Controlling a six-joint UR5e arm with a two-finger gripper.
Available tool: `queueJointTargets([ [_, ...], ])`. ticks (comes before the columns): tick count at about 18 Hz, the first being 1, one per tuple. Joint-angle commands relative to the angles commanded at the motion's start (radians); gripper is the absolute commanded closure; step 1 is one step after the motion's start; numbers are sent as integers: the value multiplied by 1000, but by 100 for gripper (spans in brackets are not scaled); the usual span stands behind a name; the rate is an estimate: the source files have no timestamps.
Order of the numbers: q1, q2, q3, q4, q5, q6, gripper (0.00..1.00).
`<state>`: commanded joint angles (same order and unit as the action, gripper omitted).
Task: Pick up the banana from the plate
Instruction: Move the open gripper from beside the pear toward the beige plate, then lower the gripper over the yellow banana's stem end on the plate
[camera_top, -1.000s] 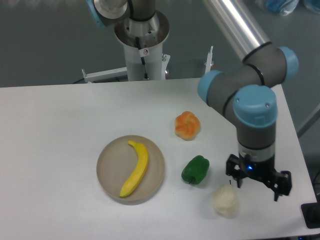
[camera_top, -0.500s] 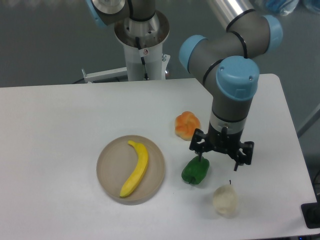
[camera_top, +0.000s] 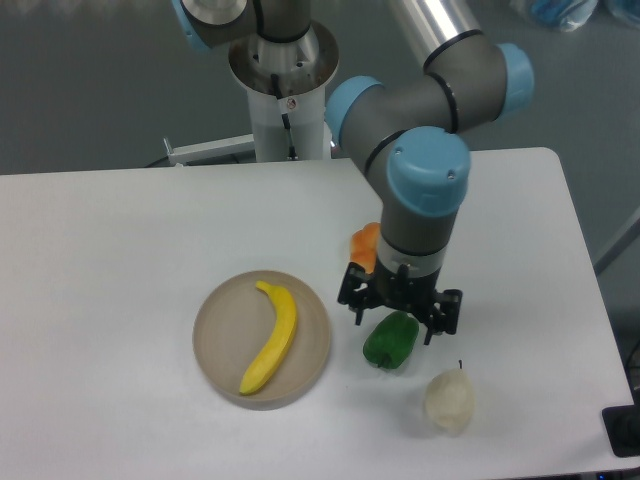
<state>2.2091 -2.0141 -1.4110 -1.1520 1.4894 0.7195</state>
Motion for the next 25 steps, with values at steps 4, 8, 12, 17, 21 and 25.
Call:
queueJointTargets([
  [4, -32, -5, -55, 35, -1, -97, 0],
  [8, -66, 5, -156, 164, 3, -112, 0],
  [12, -83, 18, -313, 308, 14, -106, 0],
  [17, -123, 12, -342, 314, 28, -112, 0],
  [21, -149, -14, -356, 353, 46, -135, 0],
  [25, -155, -31, -355, 359, 65, -134, 0],
])
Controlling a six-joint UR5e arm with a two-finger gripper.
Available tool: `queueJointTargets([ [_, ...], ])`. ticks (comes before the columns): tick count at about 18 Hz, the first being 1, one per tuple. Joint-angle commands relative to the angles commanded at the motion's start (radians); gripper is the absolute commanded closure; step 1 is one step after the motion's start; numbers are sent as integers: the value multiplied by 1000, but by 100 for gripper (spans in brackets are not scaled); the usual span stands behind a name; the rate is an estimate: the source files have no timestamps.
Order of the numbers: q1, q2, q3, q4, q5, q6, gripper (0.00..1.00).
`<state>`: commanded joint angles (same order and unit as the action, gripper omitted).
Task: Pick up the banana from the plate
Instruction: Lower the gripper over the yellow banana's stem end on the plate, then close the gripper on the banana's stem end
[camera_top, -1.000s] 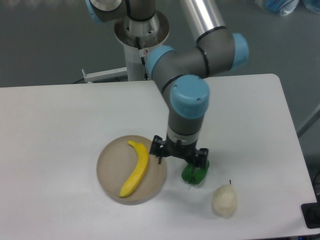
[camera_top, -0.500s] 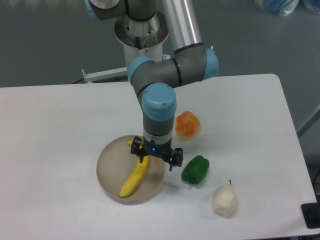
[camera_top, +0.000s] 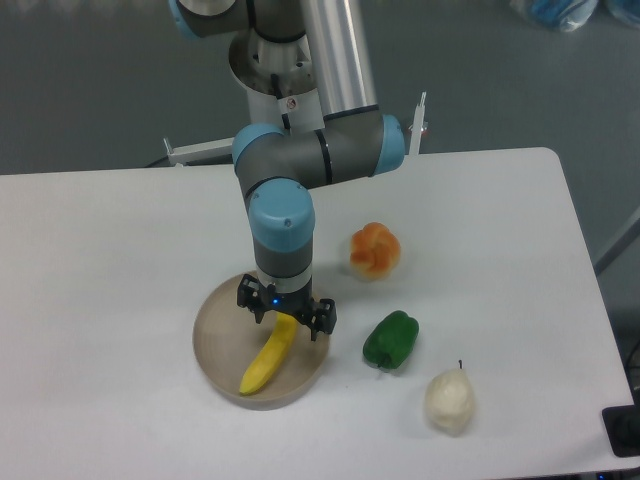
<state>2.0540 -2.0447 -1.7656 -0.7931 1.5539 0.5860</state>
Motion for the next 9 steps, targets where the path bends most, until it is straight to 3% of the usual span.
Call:
queueJointTargets([
  [9, -9, -20, -11, 31, 3, -6, 1],
])
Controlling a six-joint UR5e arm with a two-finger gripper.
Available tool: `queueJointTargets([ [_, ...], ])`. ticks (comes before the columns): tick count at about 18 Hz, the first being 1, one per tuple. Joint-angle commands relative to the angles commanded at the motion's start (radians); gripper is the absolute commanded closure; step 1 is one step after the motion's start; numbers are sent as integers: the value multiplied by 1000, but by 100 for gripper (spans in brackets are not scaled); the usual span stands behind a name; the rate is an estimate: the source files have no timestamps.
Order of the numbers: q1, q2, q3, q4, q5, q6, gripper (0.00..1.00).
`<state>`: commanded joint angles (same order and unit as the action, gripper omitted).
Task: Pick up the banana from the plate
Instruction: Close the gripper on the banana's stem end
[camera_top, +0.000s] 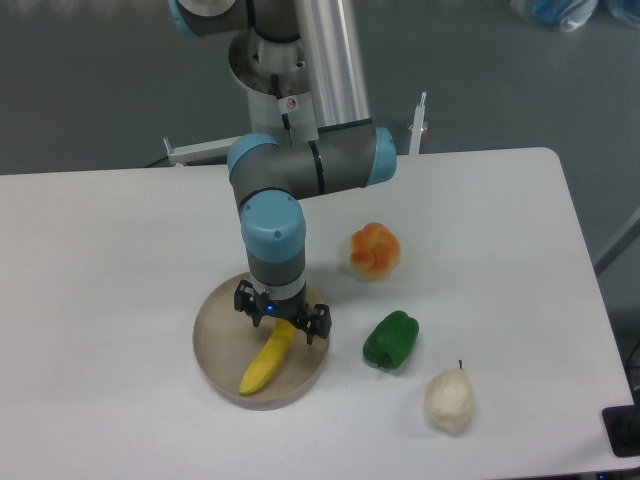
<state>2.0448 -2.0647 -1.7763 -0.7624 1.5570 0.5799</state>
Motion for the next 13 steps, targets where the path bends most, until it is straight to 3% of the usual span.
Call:
queueJointTargets([
  [8, -3, -6, 6, 2, 5, -31, 42],
  [13, -3, -6, 9, 0, 5, -31, 52],
])
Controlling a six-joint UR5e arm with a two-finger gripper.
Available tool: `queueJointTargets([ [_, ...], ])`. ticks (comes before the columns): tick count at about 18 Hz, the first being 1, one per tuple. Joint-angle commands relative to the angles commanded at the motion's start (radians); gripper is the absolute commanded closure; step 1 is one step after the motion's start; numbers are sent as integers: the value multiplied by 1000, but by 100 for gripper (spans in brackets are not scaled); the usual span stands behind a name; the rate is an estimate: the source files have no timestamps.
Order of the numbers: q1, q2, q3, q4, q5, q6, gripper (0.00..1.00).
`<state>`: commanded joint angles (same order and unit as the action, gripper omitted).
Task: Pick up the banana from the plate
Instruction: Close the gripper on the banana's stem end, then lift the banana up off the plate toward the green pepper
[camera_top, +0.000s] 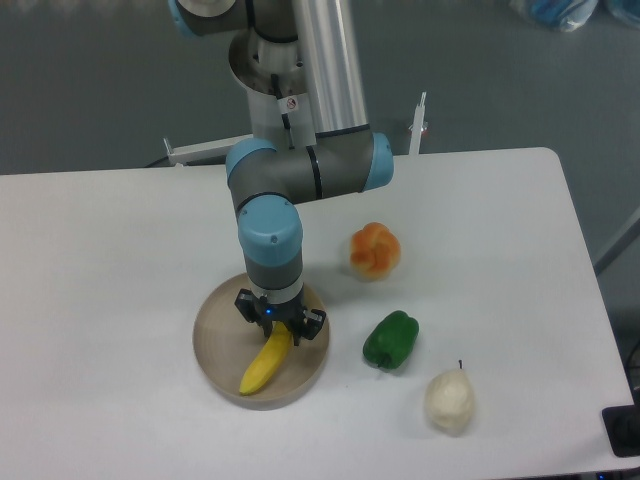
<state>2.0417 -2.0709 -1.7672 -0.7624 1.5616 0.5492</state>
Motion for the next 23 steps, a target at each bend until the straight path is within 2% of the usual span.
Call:
queueJointTargets([
  [5, 0, 2, 5, 0, 0, 0, 56],
  [6, 0, 3, 8, 0, 0, 0, 61],
  [10, 0, 5, 9, 0, 0, 0, 64],
  [12, 0, 6, 9, -2, 0, -2, 68],
  [15, 2, 9, 11, -2, 0, 0, 68],
  [18, 6, 32, 20, -6, 0, 12, 68],
  [21, 26, 72, 67, -28, -2, 28, 68],
  [23, 63, 97, 92, -58, 0, 95, 68],
])
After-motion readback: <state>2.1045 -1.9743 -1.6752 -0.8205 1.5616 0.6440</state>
